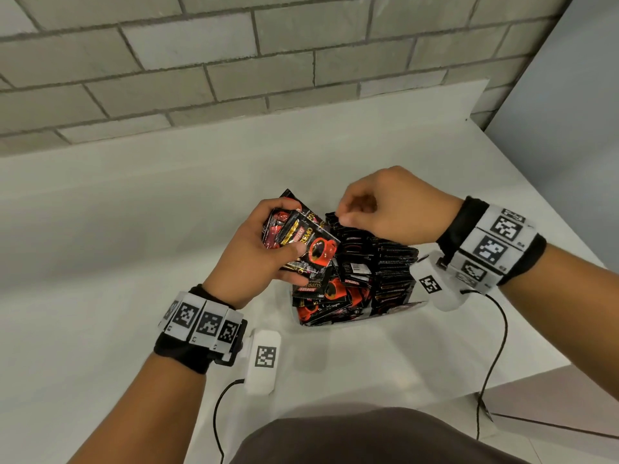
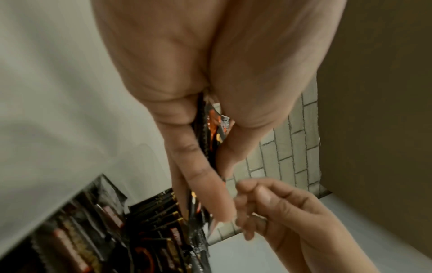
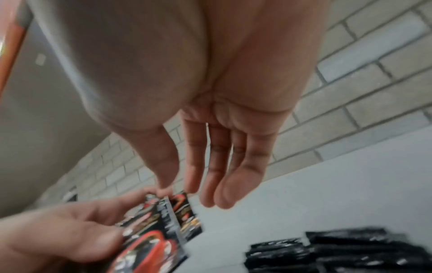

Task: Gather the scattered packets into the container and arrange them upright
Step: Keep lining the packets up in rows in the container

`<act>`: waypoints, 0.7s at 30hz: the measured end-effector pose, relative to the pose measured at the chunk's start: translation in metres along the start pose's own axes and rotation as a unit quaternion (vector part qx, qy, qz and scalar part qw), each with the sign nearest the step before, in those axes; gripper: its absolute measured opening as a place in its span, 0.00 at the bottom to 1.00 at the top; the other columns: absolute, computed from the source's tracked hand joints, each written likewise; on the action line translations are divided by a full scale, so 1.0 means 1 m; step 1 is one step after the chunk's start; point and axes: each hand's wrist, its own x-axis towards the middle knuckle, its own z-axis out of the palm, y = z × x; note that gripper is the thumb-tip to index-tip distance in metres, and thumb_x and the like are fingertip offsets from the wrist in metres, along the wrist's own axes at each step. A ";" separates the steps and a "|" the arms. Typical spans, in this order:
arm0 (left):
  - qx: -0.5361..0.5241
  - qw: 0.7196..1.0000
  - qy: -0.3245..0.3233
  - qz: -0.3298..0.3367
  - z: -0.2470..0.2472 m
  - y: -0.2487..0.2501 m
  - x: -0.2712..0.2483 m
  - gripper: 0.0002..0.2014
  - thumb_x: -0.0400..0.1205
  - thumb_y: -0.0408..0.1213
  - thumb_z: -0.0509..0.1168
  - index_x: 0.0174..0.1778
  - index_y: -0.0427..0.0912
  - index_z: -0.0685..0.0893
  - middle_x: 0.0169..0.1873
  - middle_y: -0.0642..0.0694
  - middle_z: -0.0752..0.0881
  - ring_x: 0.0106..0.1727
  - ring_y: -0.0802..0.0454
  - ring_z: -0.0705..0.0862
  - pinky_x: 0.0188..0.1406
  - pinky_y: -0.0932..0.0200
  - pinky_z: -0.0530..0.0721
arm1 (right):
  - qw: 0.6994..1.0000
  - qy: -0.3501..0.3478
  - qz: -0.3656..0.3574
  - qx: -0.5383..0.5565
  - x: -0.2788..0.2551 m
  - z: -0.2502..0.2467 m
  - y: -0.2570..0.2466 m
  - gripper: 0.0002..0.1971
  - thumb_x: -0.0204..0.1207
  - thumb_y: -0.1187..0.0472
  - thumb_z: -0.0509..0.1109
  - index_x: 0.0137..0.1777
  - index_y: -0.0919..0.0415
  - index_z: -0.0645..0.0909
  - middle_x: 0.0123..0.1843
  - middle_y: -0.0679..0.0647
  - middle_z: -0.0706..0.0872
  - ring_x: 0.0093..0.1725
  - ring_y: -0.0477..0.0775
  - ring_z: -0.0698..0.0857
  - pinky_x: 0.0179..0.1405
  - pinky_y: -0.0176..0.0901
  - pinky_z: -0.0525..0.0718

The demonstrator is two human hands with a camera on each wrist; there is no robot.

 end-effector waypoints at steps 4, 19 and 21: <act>-0.027 0.999 -0.021 0.011 0.006 0.008 0.002 0.29 0.79 0.24 0.75 0.73 0.50 0.79 0.66 0.45 0.85 0.55 0.37 0.93 0.30 0.48 0.92 | 0.994 -0.019 -0.022 0.109 -0.004 0.007 -0.017 0.27 0.65 0.50 0.86 0.63 0.43 0.80 0.48 0.45 0.87 0.36 0.42 0.88 0.40 0.35 0.86; -0.034 0.997 0.062 -0.003 -0.024 -0.011 -0.005 0.28 0.79 0.22 0.74 0.73 0.48 0.78 0.59 0.48 0.87 0.51 0.40 0.93 0.31 0.49 0.92 | 0.994 -0.050 0.070 0.073 -0.003 0.011 0.007 0.02 0.78 0.57 0.77 0.49 0.52 0.90 0.35 0.48 0.92 0.32 0.45 0.91 0.42 0.35 0.85; -0.038 0.998 0.059 -0.005 -0.023 -0.013 -0.006 0.28 0.79 0.22 0.74 0.72 0.48 0.78 0.58 0.48 0.88 0.52 0.40 0.93 0.31 0.49 0.92 | 0.995 -0.045 0.074 0.054 -0.001 0.017 0.011 0.02 0.75 0.60 0.79 0.46 0.55 0.89 0.37 0.50 0.91 0.32 0.46 0.92 0.40 0.36 0.86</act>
